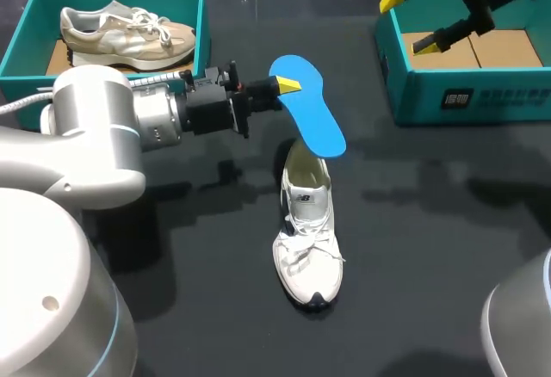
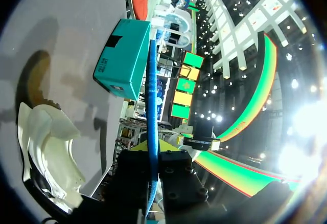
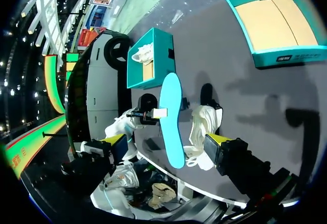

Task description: Take the shoe out of the shoebox, open the shoe tongue, remove and reinsert the insole, then place the shoe into the shoebox

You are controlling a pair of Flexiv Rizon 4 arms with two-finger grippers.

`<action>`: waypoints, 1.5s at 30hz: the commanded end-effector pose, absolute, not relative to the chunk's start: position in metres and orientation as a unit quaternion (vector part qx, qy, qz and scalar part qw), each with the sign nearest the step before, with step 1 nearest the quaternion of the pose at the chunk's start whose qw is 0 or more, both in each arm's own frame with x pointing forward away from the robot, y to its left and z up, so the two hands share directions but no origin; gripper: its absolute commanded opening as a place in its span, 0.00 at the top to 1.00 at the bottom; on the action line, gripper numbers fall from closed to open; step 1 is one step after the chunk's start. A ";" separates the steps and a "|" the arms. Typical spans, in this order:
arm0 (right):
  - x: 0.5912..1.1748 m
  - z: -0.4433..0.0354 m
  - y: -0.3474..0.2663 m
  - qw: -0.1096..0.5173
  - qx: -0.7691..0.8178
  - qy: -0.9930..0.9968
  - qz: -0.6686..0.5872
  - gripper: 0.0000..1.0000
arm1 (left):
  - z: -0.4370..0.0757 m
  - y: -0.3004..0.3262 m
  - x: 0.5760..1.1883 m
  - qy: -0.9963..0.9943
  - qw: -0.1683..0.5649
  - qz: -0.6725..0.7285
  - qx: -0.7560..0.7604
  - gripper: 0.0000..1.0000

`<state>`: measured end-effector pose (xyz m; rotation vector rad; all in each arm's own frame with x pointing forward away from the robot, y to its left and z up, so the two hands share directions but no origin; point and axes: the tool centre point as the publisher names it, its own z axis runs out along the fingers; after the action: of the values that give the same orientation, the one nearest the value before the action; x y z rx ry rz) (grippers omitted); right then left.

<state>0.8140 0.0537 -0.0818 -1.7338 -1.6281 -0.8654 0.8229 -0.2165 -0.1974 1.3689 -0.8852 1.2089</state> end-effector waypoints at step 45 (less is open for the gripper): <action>0.806 -0.131 0.057 0.481 -0.564 -0.487 -0.461 0.00 | -0.188 -0.204 0.847 -0.615 0.249 0.695 0.277 1.00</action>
<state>0.8038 0.0553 -0.1300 -1.3752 -1.1862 -1.1287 0.8462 -0.2045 -0.1883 0.8891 -1.4867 1.7926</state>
